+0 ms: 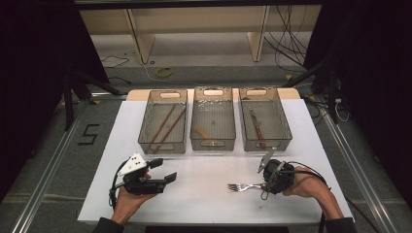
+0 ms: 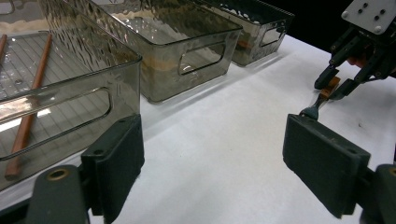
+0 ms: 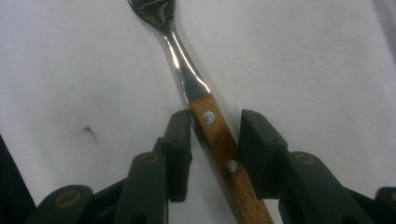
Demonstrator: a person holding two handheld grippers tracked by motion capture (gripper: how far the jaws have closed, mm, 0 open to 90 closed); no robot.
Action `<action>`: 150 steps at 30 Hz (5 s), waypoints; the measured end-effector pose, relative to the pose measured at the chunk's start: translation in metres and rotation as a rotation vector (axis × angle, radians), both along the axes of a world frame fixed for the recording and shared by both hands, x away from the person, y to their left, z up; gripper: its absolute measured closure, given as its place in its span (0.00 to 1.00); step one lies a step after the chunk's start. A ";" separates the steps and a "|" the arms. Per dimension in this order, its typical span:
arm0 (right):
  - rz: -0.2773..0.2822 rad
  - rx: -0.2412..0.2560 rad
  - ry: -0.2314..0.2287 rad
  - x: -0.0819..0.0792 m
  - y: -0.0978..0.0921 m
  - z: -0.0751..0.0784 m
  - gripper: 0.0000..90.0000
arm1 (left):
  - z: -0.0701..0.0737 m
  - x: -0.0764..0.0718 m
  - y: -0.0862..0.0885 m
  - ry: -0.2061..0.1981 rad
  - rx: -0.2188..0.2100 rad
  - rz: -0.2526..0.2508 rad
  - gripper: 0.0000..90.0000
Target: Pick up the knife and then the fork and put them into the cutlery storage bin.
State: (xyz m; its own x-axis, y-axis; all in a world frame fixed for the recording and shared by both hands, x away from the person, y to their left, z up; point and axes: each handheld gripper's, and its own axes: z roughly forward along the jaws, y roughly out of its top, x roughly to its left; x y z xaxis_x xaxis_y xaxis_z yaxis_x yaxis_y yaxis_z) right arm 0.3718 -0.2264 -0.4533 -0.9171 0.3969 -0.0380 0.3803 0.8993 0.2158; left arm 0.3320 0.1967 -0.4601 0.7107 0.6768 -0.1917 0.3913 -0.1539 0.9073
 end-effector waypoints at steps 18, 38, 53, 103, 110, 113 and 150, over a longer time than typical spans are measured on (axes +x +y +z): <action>0.081 -0.029 0.002 -0.002 0.004 -0.001 0.86 | 0.000 0.000 0.000 0.001 -0.001 -0.001 0.22; 0.029 0.056 -0.036 0.001 0.000 0.009 0.86 | 0.000 0.000 0.000 0.002 0.000 -0.001 0.22; -0.066 0.177 -0.046 0.003 -0.003 0.022 0.86 | 0.000 0.000 0.000 0.002 -0.004 0.003 0.22; -0.223 0.423 -0.185 0.029 -0.016 0.070 0.87 | 0.000 0.001 0.001 0.003 -0.006 0.014 0.22; -0.247 0.435 -0.217 0.034 -0.017 0.079 0.87 | 0.000 0.001 0.001 0.003 -0.006 0.013 0.22; -0.253 0.446 -0.225 0.037 -0.017 0.080 0.87 | 0.000 0.001 0.001 0.004 -0.006 0.013 0.22; -0.363 0.507 -0.285 0.072 -0.022 0.097 0.87 | 0.000 0.001 0.002 0.009 -0.021 0.013 0.22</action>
